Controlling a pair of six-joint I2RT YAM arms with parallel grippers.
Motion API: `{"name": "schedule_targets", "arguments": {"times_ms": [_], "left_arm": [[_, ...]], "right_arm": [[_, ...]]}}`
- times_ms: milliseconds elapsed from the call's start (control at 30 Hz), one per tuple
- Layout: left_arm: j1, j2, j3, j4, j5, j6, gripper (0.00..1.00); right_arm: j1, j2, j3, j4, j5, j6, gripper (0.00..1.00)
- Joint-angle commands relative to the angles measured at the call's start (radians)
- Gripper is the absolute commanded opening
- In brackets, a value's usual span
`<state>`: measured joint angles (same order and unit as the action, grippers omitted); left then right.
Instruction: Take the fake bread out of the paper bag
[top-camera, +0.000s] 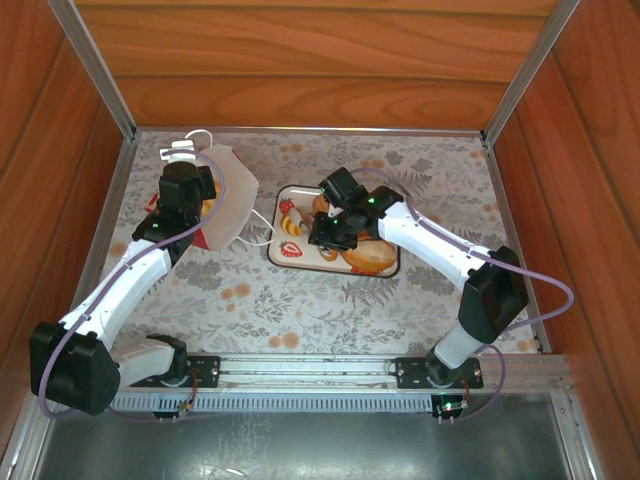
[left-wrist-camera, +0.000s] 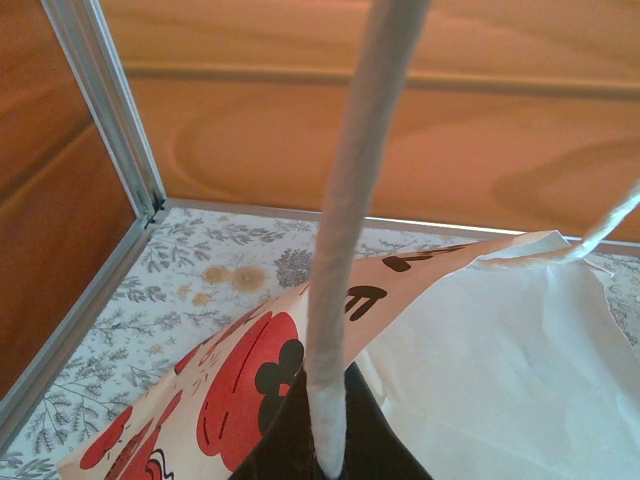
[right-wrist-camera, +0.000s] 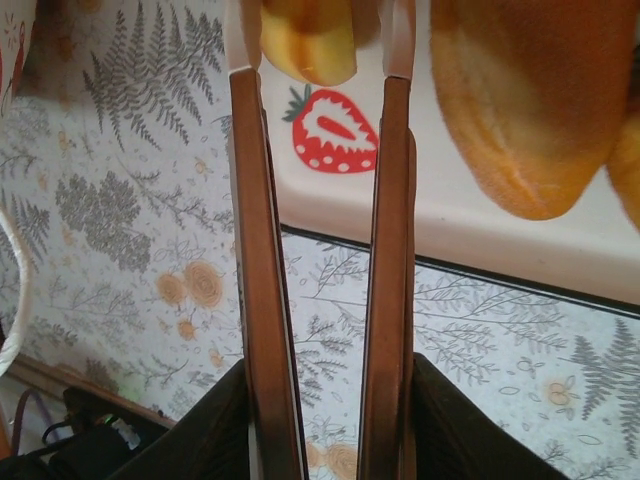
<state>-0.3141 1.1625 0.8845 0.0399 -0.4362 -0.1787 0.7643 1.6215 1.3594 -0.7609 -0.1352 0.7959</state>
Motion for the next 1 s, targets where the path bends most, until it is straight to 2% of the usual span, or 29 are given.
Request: {"name": "schedule_targets", "arguments": {"times_ms": [0,700,967], "left_arm": [[0.007,0.004,0.018,-0.001,0.027,-0.019,0.0],[0.008,0.022,0.026,-0.001,0.051,-0.016,0.0],[0.007,0.025,0.03,-0.001,0.057,-0.019,0.0]], "right_arm": [[-0.008,-0.036,0.044,-0.056,0.053,-0.005,0.4],[0.001,-0.073,0.15,-0.224,0.159,-0.074,0.39],[0.045,-0.049,0.244,-0.311,0.179,-0.131,0.38]]}}
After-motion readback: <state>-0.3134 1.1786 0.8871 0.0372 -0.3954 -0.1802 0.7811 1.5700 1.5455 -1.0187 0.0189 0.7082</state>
